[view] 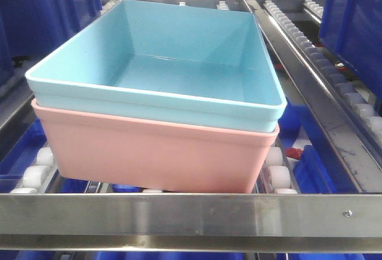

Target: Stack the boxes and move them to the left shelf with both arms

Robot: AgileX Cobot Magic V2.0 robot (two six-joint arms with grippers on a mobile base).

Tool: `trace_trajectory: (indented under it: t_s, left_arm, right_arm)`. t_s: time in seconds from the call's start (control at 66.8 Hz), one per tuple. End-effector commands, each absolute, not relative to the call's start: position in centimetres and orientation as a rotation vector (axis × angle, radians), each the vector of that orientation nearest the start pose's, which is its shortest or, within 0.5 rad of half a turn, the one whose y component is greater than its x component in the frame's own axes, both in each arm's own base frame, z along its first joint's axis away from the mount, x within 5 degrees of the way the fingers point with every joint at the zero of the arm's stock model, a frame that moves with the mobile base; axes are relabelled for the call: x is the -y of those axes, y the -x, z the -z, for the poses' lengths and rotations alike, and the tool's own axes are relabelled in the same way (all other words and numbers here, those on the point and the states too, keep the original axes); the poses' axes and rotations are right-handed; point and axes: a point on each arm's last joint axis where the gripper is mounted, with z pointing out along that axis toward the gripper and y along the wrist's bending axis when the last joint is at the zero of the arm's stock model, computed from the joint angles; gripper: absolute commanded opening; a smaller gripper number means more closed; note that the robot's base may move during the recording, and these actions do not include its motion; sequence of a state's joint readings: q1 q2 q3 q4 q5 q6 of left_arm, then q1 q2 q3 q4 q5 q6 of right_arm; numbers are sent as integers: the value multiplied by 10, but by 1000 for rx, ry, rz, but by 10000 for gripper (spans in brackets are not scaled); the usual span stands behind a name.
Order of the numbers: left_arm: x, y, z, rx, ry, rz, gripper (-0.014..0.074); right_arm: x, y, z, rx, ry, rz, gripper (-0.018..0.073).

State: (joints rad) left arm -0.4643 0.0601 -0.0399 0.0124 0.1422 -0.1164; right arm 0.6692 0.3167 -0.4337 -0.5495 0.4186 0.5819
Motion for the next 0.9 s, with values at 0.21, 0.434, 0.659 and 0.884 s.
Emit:
trace_trajectory:
  t_s: [0.21, 0.434, 0.659, 0.884]
  left_arm:
    - [8, -56, -201, -1445, -31, 199, 11]
    - [4, -56, -200, -1455, 25, 135, 11]
    - [4, -56, -200, -1455, 25, 135, 11]
    - [4, -56, -200, -1455, 25, 135, 11]
  right_arm:
    - [-32, -68, -321, -1598, 393, -373, 50]
    - [-32, -68, -321, -1599, 392, -373, 50]
    - [-32, -68, -321, -1599, 392, -373, 50]
    - [-32, -68, -321, -1599, 392, -373, 50]
